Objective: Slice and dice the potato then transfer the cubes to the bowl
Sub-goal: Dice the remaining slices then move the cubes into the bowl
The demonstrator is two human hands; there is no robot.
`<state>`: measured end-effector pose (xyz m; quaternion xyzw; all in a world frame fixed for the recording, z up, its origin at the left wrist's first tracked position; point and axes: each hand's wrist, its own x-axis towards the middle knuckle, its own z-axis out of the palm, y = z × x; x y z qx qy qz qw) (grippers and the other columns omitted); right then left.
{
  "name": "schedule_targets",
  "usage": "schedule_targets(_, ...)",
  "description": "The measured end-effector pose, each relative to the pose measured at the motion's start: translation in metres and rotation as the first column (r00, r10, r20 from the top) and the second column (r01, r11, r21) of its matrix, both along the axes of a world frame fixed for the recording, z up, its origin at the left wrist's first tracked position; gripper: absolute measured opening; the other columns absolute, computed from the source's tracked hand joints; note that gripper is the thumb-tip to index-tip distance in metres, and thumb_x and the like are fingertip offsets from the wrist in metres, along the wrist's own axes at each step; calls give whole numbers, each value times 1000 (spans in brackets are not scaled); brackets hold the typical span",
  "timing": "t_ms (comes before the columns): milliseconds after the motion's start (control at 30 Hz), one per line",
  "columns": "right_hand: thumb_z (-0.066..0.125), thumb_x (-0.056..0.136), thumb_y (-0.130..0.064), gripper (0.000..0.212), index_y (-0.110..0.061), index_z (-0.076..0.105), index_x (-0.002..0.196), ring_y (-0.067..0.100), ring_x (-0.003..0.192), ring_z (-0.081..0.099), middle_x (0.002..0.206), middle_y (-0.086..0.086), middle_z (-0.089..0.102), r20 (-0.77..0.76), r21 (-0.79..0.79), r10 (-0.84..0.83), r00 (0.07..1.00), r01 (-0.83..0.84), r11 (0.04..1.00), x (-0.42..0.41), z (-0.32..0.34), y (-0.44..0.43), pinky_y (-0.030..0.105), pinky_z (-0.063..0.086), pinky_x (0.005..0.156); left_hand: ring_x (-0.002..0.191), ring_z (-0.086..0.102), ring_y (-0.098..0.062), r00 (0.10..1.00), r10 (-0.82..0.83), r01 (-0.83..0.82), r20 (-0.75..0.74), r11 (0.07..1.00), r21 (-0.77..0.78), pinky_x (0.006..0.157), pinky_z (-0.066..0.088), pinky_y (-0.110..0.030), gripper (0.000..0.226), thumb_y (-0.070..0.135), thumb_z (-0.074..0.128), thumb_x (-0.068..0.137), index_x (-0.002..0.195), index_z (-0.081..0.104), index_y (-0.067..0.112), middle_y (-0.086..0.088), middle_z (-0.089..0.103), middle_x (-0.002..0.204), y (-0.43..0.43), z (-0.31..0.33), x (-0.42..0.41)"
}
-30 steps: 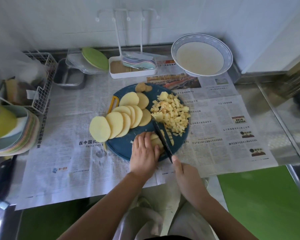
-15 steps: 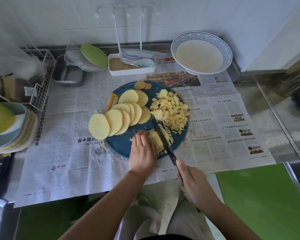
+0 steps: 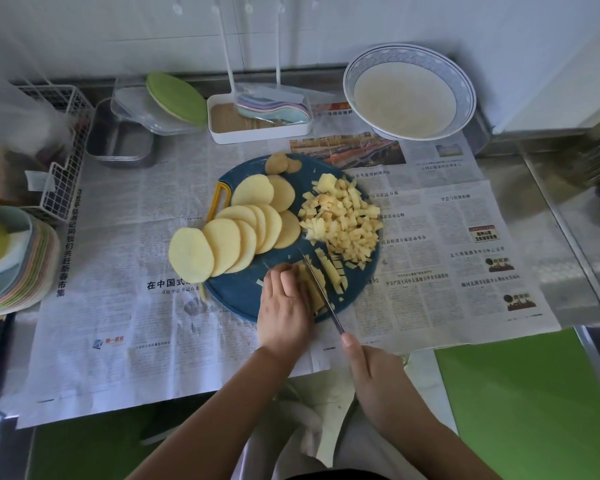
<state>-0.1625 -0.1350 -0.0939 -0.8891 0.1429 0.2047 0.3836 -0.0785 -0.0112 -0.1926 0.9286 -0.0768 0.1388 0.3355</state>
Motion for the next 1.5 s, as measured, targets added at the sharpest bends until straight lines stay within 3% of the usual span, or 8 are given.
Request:
schedule_targets(333,24,102,-41,53,-20,34,54,4,47,37,51,-7,37,-48,-65,42,998,-45,997,9,-11,0,18,34,50,98,45,-29,1000,15,-16,27,1000,26,88,38,-34,20,15,35,94,106,45,2,-21,53,104,-3,-1,2)
schedule_targets(533,27,99,-45,53,-22,36,52,3,47,38,49,-8,38,-4,29,-50,999,50,998,7,-23,-7,18,31,52,97,46,-28,999,22,-23,35,999,29,91,35,-32,25,14,37,93,103,51,-4,-20,54,104,-2,-2,2)
schedule_targets(733,27,96,-53,61,-16,36,48,5,40,38,36,-5,35,22,61,-177,984,175,983,8,-25,-23,27,33,53,99,44,-27,999,20,-21,35,1000,7,90,36,-32,21,17,38,94,110,44,4,-19,53,106,-2,2,1)
schedule_targets(867,21,84,-66,64,-11,39,57,16,47,38,49,3,37,53,54,-104,993,101,993,12,-20,-35,32,35,56,102,42,-25,1000,-1,1,-6,1000,-10,93,36,-33,29,22,36,96,113,47,1,-17,52,110,1,7,0)
schedule_targets(1033,26,96,-57,61,-10,40,58,14,44,33,48,2,33,67,130,-49,997,40,991,6,-7,-28,31,32,54,104,45,-24,997,61,-67,-36,979,-192,94,36,-30,38,26,33,99,114,53,-2,-15,51,112,4,18,0)
schedule_targets(1200,18,87,-61,61,-11,35,56,13,48,34,50,1,35,94,106,29,995,-39,994,-5,-2,-9,25,31,54,82,46,-27,991,137,-136,-1,984,-111,80,37,-31,21,14,36,96,93,52,1,-14,53,92,2,11,3)
schedule_targets(1367,17,87,-57,56,-15,31,53,10,49,36,49,-3,35,56,66,35,998,-39,997,-4,-1,-2,23,32,56,81,47,-29,988,156,-155,3,986,-54,79,34,-31,17,11,38,95,92,52,1,-15,53,90,2,5,5)
schedule_targets(1500,24,100,-46,50,-20,36,58,6,52,42,54,-6,40,63,-40,58,996,-55,998,-6,-2,0,16,37,60,82,43,-25,990,142,-142,15,990,-23,77,33,-31,22,13,33,94,92,51,2,-14,52,90,3,6,4)
